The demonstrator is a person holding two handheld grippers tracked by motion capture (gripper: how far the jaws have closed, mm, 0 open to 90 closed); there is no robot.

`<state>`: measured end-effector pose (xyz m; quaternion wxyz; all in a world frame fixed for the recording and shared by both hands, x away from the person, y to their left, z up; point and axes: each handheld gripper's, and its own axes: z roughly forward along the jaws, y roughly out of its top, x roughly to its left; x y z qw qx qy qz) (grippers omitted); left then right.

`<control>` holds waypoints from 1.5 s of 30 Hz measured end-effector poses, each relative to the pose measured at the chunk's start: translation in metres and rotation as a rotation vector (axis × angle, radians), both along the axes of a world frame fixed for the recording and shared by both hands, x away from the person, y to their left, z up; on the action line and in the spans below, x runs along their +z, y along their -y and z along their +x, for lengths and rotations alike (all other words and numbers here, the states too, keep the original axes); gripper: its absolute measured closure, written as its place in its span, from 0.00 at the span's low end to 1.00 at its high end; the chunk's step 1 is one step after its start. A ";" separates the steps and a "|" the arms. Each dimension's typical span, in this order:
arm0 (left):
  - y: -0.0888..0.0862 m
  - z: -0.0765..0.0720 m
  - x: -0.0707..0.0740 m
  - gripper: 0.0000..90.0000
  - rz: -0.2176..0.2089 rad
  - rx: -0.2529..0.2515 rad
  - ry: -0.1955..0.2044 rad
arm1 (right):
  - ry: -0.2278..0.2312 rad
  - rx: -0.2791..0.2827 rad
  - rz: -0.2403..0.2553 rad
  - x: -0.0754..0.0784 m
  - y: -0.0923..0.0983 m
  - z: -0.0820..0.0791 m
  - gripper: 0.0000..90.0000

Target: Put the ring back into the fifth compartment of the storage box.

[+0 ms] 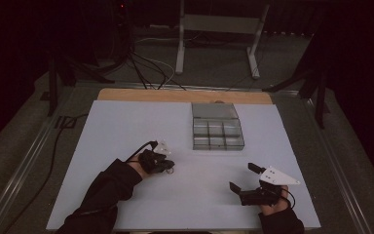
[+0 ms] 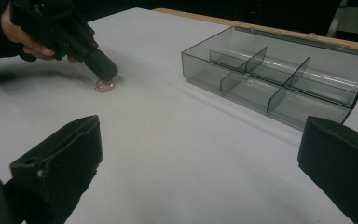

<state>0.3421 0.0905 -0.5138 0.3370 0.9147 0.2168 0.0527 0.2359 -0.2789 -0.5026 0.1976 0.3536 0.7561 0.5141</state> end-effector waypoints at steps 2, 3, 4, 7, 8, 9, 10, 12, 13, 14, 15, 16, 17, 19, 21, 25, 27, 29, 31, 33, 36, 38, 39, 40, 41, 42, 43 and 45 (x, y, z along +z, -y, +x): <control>-0.001 0.000 0.002 1.00 -0.009 0.005 0.004 | 0.000 -0.001 0.000 0.000 0.000 0.000 0.00; -0.002 0.000 0.003 1.00 -0.015 0.002 0.001 | 0.000 -0.001 -0.001 0.000 0.000 0.000 0.00; -0.004 0.000 0.005 1.00 -0.023 0.006 0.002 | 0.000 0.000 0.000 0.000 0.000 0.000 0.00; -0.004 0.000 0.007 1.00 -0.033 0.009 0.013 | -0.002 -0.001 0.001 0.000 0.000 0.000 0.00; -0.005 -0.001 0.009 1.00 -0.037 -0.001 0.010 | 0.001 0.000 -0.001 0.000 0.000 0.000 0.00; -0.005 -0.001 0.009 1.00 -0.037 -0.001 0.010 | 0.001 0.000 -0.001 0.000 0.000 0.000 0.00; -0.005 -0.001 0.011 1.00 -0.042 0.006 0.015 | -0.001 -0.002 0.001 0.000 0.000 0.000 0.00; -0.005 -0.002 0.013 1.00 -0.043 0.008 0.023 | -0.001 -0.001 -0.001 0.000 0.000 0.000 0.00; -0.005 -0.002 0.013 1.00 -0.043 0.008 0.023 | -0.001 -0.001 -0.001 0.000 0.000 0.000 0.00; -0.005 -0.002 0.013 1.00 -0.049 0.004 0.016 | 0.001 -0.001 -0.003 0.000 0.000 0.000 0.00; -0.006 -0.002 0.015 1.00 -0.048 0.012 0.026 | 0.000 0.000 -0.002 0.000 -0.001 0.000 0.00; -0.006 -0.002 0.015 1.00 -0.048 0.012 0.026 | 0.000 0.000 -0.002 0.000 -0.001 0.000 0.00; -0.006 -0.002 0.016 1.00 -0.054 0.009 0.018 | 0.001 -0.002 -0.002 0.000 -0.001 0.000 0.00; -0.006 -0.002 0.017 1.00 -0.059 0.011 0.028 | 0.002 -0.002 -0.003 0.000 0.000 -0.001 0.00; -0.006 -0.002 0.019 1.00 -0.069 0.007 0.023 | 0.007 -0.004 -0.004 0.001 0.000 -0.001 0.00; -0.005 -0.003 0.021 1.00 -0.074 0.002 0.029 | 0.005 -0.007 -0.003 0.000 0.000 -0.001 0.00; -0.004 -0.003 0.020 1.00 -0.078 0.006 0.031 | 0.004 -0.007 -0.005 0.000 0.000 0.000 0.00; -0.004 -0.002 0.021 1.00 -0.089 0.006 0.025 | 0.004 -0.008 -0.005 0.000 0.000 0.000 0.00; -0.002 -0.002 0.023 1.00 -0.095 0.000 0.028 | 0.005 -0.008 -0.008 0.000 0.000 -0.001 0.00; 0.001 -0.001 0.025 1.00 -0.099 -0.004 0.027 | 0.005 -0.009 -0.006 0.000 0.000 -0.001 0.00; 0.006 0.000 0.028 1.00 -0.105 -0.016 0.030 | 0.006 -0.008 -0.006 0.001 0.000 -0.001 0.00; 0.010 0.001 0.029 1.00 -0.106 -0.027 0.028 | 0.004 -0.008 -0.004 0.001 0.001 -0.001 0.00; 0.011 0.002 0.030 1.00 -0.103 -0.033 0.030 | 0.004 -0.008 -0.004 0.001 0.001 -0.001 0.00; 0.015 0.002 0.030 1.00 -0.099 -0.042 0.032 | 0.007 -0.006 -0.004 0.001 0.001 -0.001 0.00; 0.015 0.002 0.030 1.00 -0.099 -0.042 0.032 | 0.007 -0.006 -0.004 0.001 0.001 -0.001 0.00; 0.018 0.004 0.032 1.00 -0.100 -0.047 0.033 | 0.006 -0.004 -0.005 0.001 0.001 -0.001 0.00; 0.018 0.004 0.032 1.00 -0.100 -0.047 0.033 | 0.006 -0.004 -0.005 0.001 0.001 -0.001 0.00; 0.021 0.006 0.033 1.00 -0.108 -0.047 0.029 | 0.004 -0.005 0.001 0.001 0.001 -0.001 0.00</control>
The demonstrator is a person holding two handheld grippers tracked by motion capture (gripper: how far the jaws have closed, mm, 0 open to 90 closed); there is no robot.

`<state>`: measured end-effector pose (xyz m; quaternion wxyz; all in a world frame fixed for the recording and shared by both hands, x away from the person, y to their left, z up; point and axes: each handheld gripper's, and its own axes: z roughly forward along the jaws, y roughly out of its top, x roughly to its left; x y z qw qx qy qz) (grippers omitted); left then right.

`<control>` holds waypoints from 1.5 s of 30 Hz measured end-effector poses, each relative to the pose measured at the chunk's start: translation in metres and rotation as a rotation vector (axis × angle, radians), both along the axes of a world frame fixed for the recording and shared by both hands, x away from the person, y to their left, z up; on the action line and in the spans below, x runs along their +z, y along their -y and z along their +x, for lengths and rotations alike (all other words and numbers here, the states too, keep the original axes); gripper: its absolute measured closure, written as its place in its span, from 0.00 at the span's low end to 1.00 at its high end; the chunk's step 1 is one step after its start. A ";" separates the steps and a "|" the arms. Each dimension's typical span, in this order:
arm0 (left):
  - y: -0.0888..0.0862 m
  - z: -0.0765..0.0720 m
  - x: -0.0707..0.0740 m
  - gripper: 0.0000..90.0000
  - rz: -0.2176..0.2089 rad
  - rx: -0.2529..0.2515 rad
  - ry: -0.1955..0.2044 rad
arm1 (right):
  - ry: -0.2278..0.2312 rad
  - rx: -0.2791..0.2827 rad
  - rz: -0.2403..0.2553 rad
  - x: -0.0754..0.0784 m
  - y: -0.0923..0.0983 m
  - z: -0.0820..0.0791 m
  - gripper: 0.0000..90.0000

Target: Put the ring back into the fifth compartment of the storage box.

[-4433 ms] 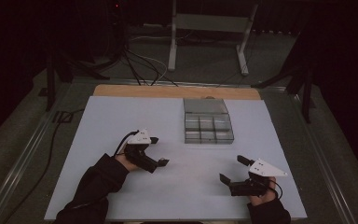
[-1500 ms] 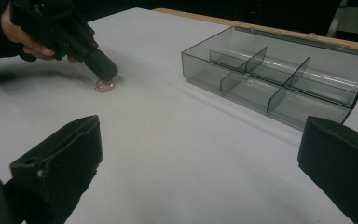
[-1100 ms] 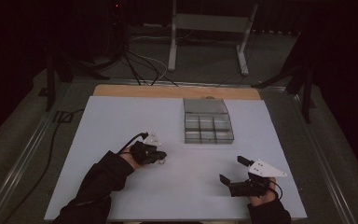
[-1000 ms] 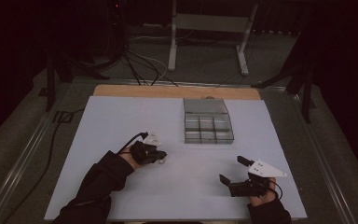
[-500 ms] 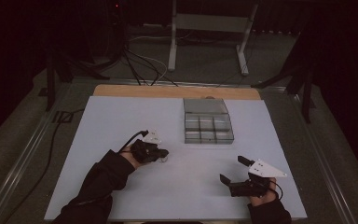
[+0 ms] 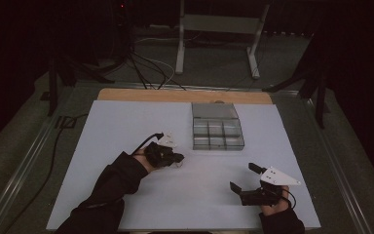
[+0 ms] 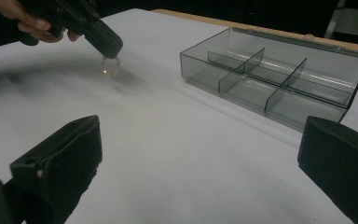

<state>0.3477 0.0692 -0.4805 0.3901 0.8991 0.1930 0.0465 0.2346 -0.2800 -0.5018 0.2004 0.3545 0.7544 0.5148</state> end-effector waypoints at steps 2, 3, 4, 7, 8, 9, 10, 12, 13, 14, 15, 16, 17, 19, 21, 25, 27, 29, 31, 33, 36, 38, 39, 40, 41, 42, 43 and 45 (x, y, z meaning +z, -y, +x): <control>0.003 0.002 0.002 1.00 0.000 -0.009 0.005 | 0.002 0.002 0.000 0.000 0.000 0.000 0.00; 0.004 0.002 0.003 1.00 -0.002 -0.009 0.007 | 0.002 0.003 -0.002 0.000 0.000 0.000 0.00; 0.005 0.004 0.003 1.00 -0.003 -0.014 0.004 | 0.001 0.002 -0.002 0.000 0.000 0.000 0.00; 0.010 0.008 0.005 1.00 0.005 -0.036 0.000 | 0.002 0.004 -0.002 0.000 -0.001 0.000 0.00; 0.010 0.008 0.005 1.00 0.005 -0.036 0.000 | 0.002 0.004 -0.002 0.000 -0.001 0.000 0.00; 0.012 0.010 0.006 1.00 0.000 -0.037 -0.011 | 0.001 0.003 -0.001 0.000 0.000 0.000 0.00; 0.012 0.010 0.006 1.00 0.000 -0.037 -0.011 | 0.001 0.003 -0.001 0.000 0.000 0.000 0.00; 0.015 0.012 0.007 1.00 0.000 -0.040 -0.008 | -0.005 0.002 0.003 0.000 0.000 0.000 0.00; 0.016 0.014 0.008 1.00 -0.001 -0.046 -0.008 | -0.004 0.002 0.001 0.000 0.000 0.000 0.00; 0.018 0.015 0.010 1.00 -0.003 -0.047 -0.003 | -0.005 0.004 0.001 0.000 0.000 0.000 0.00; 0.021 0.018 0.012 1.00 -0.010 -0.051 -0.012 | -0.005 0.002 0.001 -0.001 0.000 0.000 0.00; 0.021 0.018 0.012 1.00 -0.010 -0.051 -0.012 | -0.005 0.002 0.001 -0.001 0.000 0.000 0.00; 0.023 0.019 0.013 1.00 -0.011 -0.055 -0.011 | -0.005 0.003 0.003 0.000 0.000 0.000 0.00; 0.028 0.021 0.016 1.00 -0.005 -0.076 -0.010 | -0.004 0.004 0.001 0.000 0.000 0.000 0.00; 0.032 0.022 0.019 1.00 -0.009 -0.076 -0.008 | -0.006 0.003 0.003 -0.001 0.000 0.000 0.00; 0.041 0.027 0.024 1.00 -0.019 -0.089 -0.006 | -0.006 0.005 0.004 0.000 0.000 0.000 0.00; 0.044 0.029 0.026 1.00 -0.017 -0.097 -0.001 | -0.004 0.004 0.009 0.000 0.000 0.000 0.00; 0.047 0.031 0.028 1.00 -0.026 -0.100 0.001 | -0.002 0.005 0.009 0.000 0.000 0.000 0.00; 0.050 0.033 0.030 1.00 -0.032 -0.102 -0.008 | -0.005 0.006 0.007 0.000 0.000 0.000 0.00; 0.053 0.036 0.031 1.00 -0.029 -0.101 -0.005 | -0.007 0.007 0.007 -0.001 0.000 0.000 0.00; 0.055 0.038 0.032 1.00 -0.038 -0.104 -0.006 | -0.002 0.008 0.004 0.000 0.000 0.000 0.00; 0.057 0.040 0.033 1.00 -0.046 -0.105 -0.007 | -0.003 0.007 0.003 0.000 0.000 0.000 0.00; 0.059 0.042 0.035 1.00 -0.047 -0.107 -0.001 | -0.004 0.006 0.004 0.000 0.000 0.000 0.00; 0.059 0.042 0.035 1.00 -0.047 -0.107 -0.001 | -0.004 0.006 0.004 0.000 0.000 0.000 0.00; 0.061 0.043 0.037 1.00 -0.058 -0.106 0.002 | -0.003 0.008 0.004 0.000 0.000 0.000 0.00; 0.061 0.043 0.037 1.00 -0.058 -0.106 0.002 | -0.003 0.008 0.004 0.000 0.000 0.000 0.00; 0.061 0.045 0.038 1.00 -0.062 -0.105 0.000 | -0.005 0.008 0.002 -0.001 0.000 0.000 0.00; 0.063 0.047 0.038 1.00 -0.062 -0.104 0.001 | -0.002 0.007 0.003 -0.001 0.000 0.000 0.00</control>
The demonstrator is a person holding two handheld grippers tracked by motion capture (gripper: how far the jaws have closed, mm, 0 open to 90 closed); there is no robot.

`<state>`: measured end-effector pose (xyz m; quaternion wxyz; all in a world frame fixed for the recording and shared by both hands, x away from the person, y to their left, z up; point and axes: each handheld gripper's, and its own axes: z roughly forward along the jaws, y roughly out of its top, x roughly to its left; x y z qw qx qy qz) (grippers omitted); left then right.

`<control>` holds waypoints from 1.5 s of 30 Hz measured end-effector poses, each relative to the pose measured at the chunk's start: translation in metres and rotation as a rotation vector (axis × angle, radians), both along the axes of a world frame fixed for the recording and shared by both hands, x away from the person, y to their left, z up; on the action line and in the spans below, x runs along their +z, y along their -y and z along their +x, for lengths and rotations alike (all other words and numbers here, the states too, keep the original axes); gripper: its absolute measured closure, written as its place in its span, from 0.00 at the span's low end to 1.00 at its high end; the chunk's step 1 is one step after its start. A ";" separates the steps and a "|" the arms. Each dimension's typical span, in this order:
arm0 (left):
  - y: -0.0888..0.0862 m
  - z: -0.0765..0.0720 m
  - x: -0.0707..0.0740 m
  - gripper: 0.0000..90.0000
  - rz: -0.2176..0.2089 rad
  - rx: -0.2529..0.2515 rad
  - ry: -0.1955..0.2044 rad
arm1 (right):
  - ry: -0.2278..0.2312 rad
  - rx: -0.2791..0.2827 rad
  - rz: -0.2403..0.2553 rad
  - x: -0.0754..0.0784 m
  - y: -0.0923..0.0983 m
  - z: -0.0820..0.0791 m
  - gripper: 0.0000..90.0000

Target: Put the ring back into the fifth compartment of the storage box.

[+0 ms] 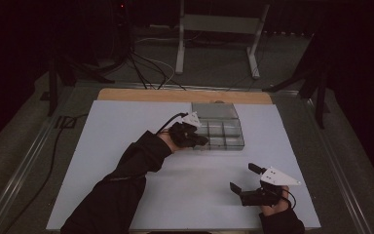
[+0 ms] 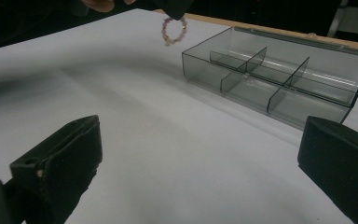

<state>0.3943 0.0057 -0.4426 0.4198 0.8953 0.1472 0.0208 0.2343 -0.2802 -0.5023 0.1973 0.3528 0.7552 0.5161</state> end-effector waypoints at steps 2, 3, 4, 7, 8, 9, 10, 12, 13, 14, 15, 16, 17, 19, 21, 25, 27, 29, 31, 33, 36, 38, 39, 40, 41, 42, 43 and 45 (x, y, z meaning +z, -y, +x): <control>0.003 0.002 0.001 1.00 -0.002 0.002 0.001 | 0.000 0.001 0.001 0.000 0.000 0.000 0.00; 0.004 0.003 0.001 1.00 -0.009 0.007 -0.002 | 0.000 0.001 0.001 0.000 0.000 0.000 0.00; 0.007 0.005 0.001 1.00 -0.011 0.008 -0.002 | -0.002 0.000 0.002 0.000 0.000 0.000 0.00; 0.011 0.007 0.000 1.00 -0.012 0.009 -0.004 | -0.001 -0.001 0.002 0.000 0.000 0.000 0.00; 0.014 0.009 0.000 1.00 -0.010 0.008 -0.001 | -0.001 0.000 0.001 0.000 0.000 0.000 0.00; 0.014 0.009 0.000 1.00 -0.010 0.008 -0.001 | -0.001 0.000 0.001 0.000 0.000 0.000 0.00; 0.015 0.010 0.000 1.00 -0.012 0.008 -0.005 | 0.000 0.000 0.001 0.000 0.000 0.000 0.00; 0.019 0.014 0.001 1.00 -0.024 0.013 -0.011 | 0.001 0.000 0.003 0.000 0.000 -0.001 0.00; 0.019 0.014 0.001 1.00 -0.024 0.013 -0.011 | 0.001 0.000 0.003 0.000 0.000 -0.001 0.00; 0.020 0.016 0.001 1.00 -0.028 0.014 -0.010 | 0.000 0.002 0.004 0.000 0.001 -0.001 0.00; 0.021 0.017 0.002 1.00 -0.026 0.015 -0.011 | -0.001 0.001 0.004 0.000 0.001 0.000 0.00; 0.024 0.019 0.002 1.00 -0.027 0.014 -0.013 | -0.002 0.000 0.007 0.000 0.001 0.000 0.00; 0.024 0.019 0.002 1.00 -0.027 0.014 -0.013 | -0.002 0.000 0.007 0.000 0.001 0.000 0.00; 0.026 0.021 0.004 1.00 -0.028 0.018 -0.006 | 0.003 0.002 0.006 0.001 0.001 -0.001 0.00; 0.028 0.024 0.006 1.00 -0.045 0.025 -0.015 | 0.003 0.001 0.008 0.001 0.001 -0.001 0.00; 0.033 0.031 0.010 1.00 -0.057 0.029 -0.012 | 0.005 0.002 0.009 0.001 0.002 -0.001 0.00; 0.036 0.034 0.010 1.00 -0.053 0.035 -0.011 | 0.003 0.002 0.012 0.001 0.002 -0.001 0.00; 0.038 0.035 0.010 1.00 -0.052 0.035 -0.011 | 0.008 0.006 0.011 0.001 0.002 -0.001 0.00; 0.043 0.039 0.008 1.00 -0.053 0.039 -0.014 | 0.005 0.005 0.014 0.001 0.002 -0.001 0.00; 0.046 0.041 0.006 1.00 -0.053 0.043 -0.018 | 0.003 0.005 0.016 0.001 0.002 -0.001 0.00; 0.049 0.044 0.004 1.00 -0.055 0.046 -0.022 | 0.005 0.006 0.016 0.002 0.002 -0.002 0.00; 0.052 0.048 0.002 1.00 -0.062 0.053 -0.033 | 0.003 0.006 0.018 0.002 0.003 -0.001 0.00; 0.053 0.050 0.000 1.00 -0.068 0.066 -0.037 | 0.005 0.008 0.019 0.002 0.003 -0.002 0.00; 0.053 0.050 0.000 1.00 -0.068 0.066 -0.037 | 0.005 0.008 0.019 0.002 0.003 -0.002 0.00; 0.053 0.052 -0.001 1.00 -0.070 0.066 -0.041 | 0.007 0.010 0.019 0.002 0.003 -0.002 0.00; 0.054 0.052 -0.002 1.00 -0.071 0.069 -0.041 | 0.007 0.010 0.019 0.002 0.003 -0.002 0.00; 0.054 0.053 -0.003 1.00 -0.070 0.074 -0.043 | 0.007 0.010 0.018 0.002 0.003 -0.002 0.00; 0.056 0.055 -0.008 1.00 -0.058 0.073 -0.042 | 0.005 0.010 0.021 0.002 0.003 -0.002 0.00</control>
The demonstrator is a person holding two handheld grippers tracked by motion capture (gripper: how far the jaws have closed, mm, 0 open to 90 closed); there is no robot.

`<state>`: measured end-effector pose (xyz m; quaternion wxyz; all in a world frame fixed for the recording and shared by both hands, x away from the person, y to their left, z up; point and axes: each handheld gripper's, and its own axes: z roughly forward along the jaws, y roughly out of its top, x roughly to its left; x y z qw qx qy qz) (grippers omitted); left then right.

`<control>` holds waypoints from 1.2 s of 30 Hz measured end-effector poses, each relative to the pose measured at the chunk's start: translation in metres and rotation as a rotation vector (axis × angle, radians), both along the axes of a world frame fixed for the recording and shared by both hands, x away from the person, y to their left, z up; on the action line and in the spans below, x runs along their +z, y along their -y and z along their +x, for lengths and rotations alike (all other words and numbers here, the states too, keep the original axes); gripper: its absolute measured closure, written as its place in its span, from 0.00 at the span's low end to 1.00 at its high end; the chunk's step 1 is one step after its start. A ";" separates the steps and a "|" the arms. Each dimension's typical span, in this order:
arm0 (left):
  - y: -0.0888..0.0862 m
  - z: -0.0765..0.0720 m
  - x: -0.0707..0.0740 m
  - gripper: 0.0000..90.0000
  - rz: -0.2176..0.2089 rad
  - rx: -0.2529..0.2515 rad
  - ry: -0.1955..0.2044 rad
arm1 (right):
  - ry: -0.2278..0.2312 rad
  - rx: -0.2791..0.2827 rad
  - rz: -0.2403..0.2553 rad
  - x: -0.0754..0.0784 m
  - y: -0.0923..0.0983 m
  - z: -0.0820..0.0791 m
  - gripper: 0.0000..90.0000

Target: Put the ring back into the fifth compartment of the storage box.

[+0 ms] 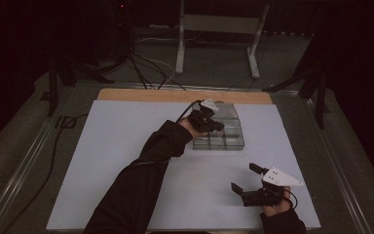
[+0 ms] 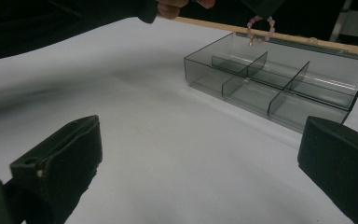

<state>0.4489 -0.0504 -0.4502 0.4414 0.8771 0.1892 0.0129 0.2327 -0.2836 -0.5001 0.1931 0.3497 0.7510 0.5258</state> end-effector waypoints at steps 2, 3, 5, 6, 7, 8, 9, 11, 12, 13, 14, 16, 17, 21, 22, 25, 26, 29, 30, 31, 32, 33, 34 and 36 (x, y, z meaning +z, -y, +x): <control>0.001 0.001 -0.002 1.00 -0.007 0.006 0.000 | -0.002 0.001 -0.001 0.000 0.000 0.000 0.00; 0.001 0.001 -0.002 1.00 -0.007 0.006 0.000 | -0.002 0.001 -0.001 0.000 0.000 0.000 0.00; 0.003 0.001 -0.005 1.00 0.001 0.010 0.005 | -0.004 -0.001 0.003 0.000 0.000 0.000 0.00; 0.003 0.001 -0.006 1.00 0.001 0.013 0.004 | -0.004 -0.001 0.002 0.000 0.000 0.000 0.00; 0.004 0.001 -0.007 1.00 -0.004 0.013 0.001 | -0.004 -0.001 0.002 0.000 0.000 0.000 0.00; 0.005 0.002 -0.009 1.00 -0.002 0.012 -0.002 | -0.004 0.000 0.000 0.000 -0.001 0.000 0.00; 0.005 0.002 -0.009 1.00 -0.002 0.012 -0.002 | -0.004 0.000 0.000 0.000 -0.001 0.000 0.00; 0.006 0.003 -0.012 1.00 0.005 0.013 -0.013 | -0.005 0.001 0.000 0.000 -0.001 0.000 0.00; 0.008 0.004 -0.015 1.00 0.008 0.013 -0.015 | -0.004 0.002 0.000 0.000 -0.001 0.000 0.00; 0.008 0.004 -0.015 1.00 0.008 0.013 -0.015 | -0.004 0.002 0.000 0.000 -0.001 0.000 0.00; 0.009 0.003 -0.017 1.00 0.014 0.012 -0.011 | -0.005 0.001 0.001 0.000 -0.001 0.000 0.00; 0.011 0.003 -0.020 1.00 0.025 0.017 -0.001 | -0.006 0.002 0.003 0.000 0.000 0.000 0.00; 0.011 0.003 -0.020 1.00 0.025 0.017 -0.001 | -0.006 0.002 0.003 0.000 0.000 0.000 0.00; 0.011 0.004 -0.027 0.99 0.014 0.033 -0.014 | -0.006 0.004 0.002 0.000 -0.001 0.000 0.00; 0.011 0.004 -0.028 0.99 0.020 0.037 -0.010 | -0.007 0.004 0.002 0.000 -0.001 0.000 0.00; 0.012 0.004 -0.031 0.99 0.026 0.035 -0.015 | -0.005 0.007 0.000 0.000 -0.001 0.000 0.00; 0.012 0.004 -0.032 0.99 0.023 0.036 -0.023 | -0.006 0.006 0.000 -0.001 -0.001 0.000 0.00; 0.014 0.003 -0.033 0.98 0.015 0.036 -0.020 | -0.005 0.007 0.000 0.000 -0.001 0.000 0.00; 0.014 0.003 -0.033 0.98 0.010 0.045 -0.011 | -0.006 0.008 0.000 -0.001 -0.001 0.000 0.00; 0.014 0.003 -0.033 0.98 0.010 0.045 -0.011 | -0.006 0.008 0.000 -0.001 -0.001 0.000 0.00; 0.014 0.003 -0.034 0.97 0.009 0.045 -0.025 | -0.007 0.006 -0.001 -0.001 -0.001 0.000 0.00; 0.014 0.003 -0.034 0.94 0.009 0.045 -0.025 | -0.007 0.006 -0.001 -0.001 -0.001 0.000 0.00; 0.014 0.003 -0.034 0.90 0.012 0.047 -0.029 | -0.007 0.008 -0.002 -0.001 -0.001 0.000 0.00; 0.014 0.003 -0.034 0.85 0.012 0.053 -0.041 | -0.008 0.008 -0.002 -0.001 -0.001 0.000 0.00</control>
